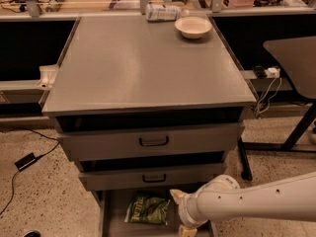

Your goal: Pick green jalapeno chip bag from bottom drawer and place on counter

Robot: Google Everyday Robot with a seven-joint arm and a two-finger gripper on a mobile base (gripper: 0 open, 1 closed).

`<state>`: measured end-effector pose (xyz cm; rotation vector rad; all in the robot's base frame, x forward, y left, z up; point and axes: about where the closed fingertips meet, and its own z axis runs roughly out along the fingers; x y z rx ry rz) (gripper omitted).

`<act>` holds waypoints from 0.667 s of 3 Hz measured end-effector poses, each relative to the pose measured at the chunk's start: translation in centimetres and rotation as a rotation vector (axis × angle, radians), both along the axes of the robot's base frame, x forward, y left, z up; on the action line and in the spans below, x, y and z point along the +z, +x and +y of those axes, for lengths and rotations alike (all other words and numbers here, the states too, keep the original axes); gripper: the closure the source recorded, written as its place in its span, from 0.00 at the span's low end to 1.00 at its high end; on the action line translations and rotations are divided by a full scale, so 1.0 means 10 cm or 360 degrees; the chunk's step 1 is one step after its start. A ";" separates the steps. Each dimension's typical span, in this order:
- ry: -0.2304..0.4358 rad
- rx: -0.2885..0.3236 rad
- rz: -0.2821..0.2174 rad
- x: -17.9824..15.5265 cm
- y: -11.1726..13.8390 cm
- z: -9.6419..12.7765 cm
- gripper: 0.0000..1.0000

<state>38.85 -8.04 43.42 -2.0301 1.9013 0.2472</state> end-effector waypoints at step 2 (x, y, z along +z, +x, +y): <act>0.0304 0.0032 -0.0144 -1.04 0.32 0.29 0.00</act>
Offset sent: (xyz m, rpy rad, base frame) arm 0.0425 0.0237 -0.1791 0.2983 -0.0512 -0.0055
